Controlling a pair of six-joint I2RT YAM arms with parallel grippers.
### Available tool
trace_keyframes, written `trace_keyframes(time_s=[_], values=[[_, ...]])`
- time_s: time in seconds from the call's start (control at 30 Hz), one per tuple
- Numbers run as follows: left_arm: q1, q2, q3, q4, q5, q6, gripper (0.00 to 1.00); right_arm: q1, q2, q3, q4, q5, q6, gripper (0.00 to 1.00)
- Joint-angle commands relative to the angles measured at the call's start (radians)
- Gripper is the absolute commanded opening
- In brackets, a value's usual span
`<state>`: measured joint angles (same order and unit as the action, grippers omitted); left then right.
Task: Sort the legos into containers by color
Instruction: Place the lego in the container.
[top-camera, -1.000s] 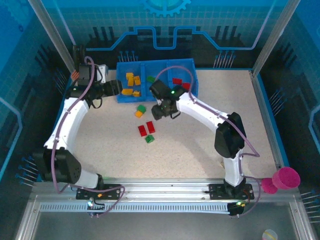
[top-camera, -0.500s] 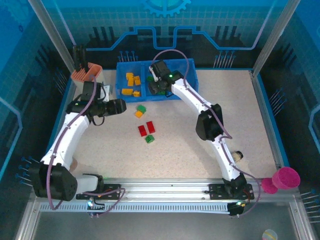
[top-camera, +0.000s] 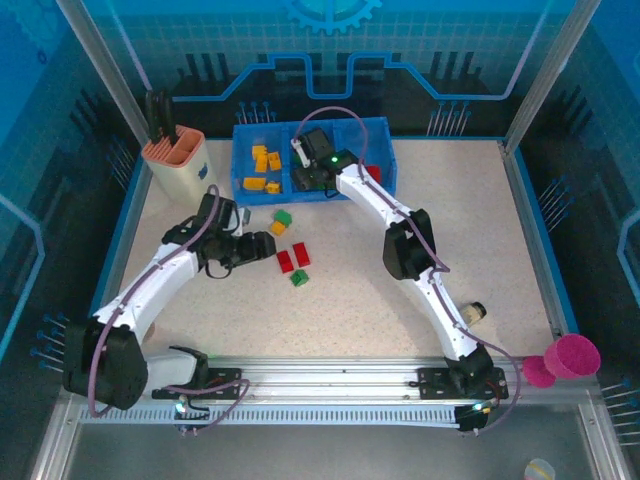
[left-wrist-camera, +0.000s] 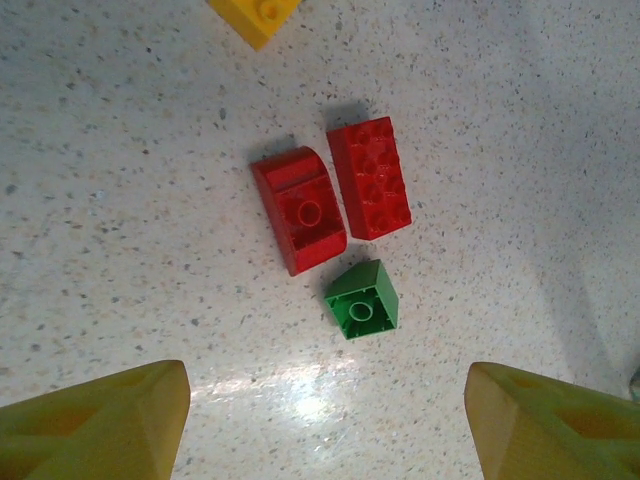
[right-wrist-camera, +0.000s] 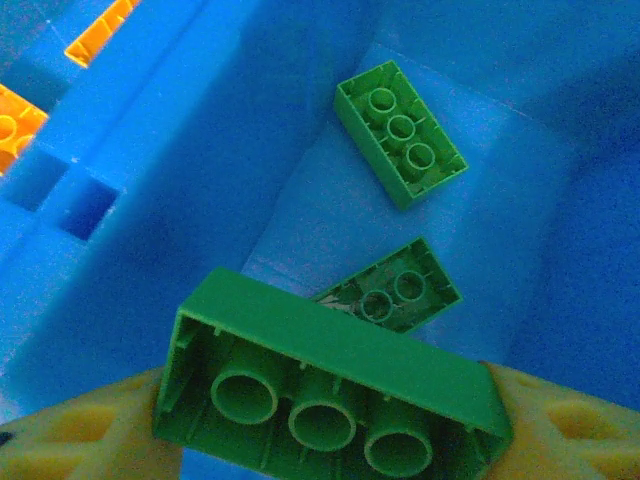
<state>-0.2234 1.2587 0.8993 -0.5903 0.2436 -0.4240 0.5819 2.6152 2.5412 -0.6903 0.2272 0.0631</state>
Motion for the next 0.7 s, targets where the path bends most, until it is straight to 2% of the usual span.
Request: trace_keyframes(time_s=[0.0, 0.07, 0.33, 0.5, 0.67], values=[[-0.029, 0.039, -0.020, 0.087, -0.010, -0.070, 0.74, 0.005, -0.026, -0.041, 0.047, -0.025, -0.028, 0.73], [-0.045, 0.056, -0.020, 0.106, -0.019, -0.085, 0.76, 0.012, -0.054, -0.071, 0.066, -0.029, -0.045, 0.80], [-0.070, 0.091, -0.024, 0.138, -0.074, -0.099, 0.76, 0.049, -0.189, -0.226, 0.136, -0.012, -0.076, 0.85], [-0.069, 0.148, 0.053, 0.132, -0.183, -0.018, 0.76, 0.060, -0.257, -0.291, 0.147, 0.002, -0.063, 0.85], [-0.068, 0.278, 0.171, 0.158, -0.291, 0.106, 0.76, 0.080, -0.432, -0.503, 0.210, 0.019, -0.044, 0.83]])
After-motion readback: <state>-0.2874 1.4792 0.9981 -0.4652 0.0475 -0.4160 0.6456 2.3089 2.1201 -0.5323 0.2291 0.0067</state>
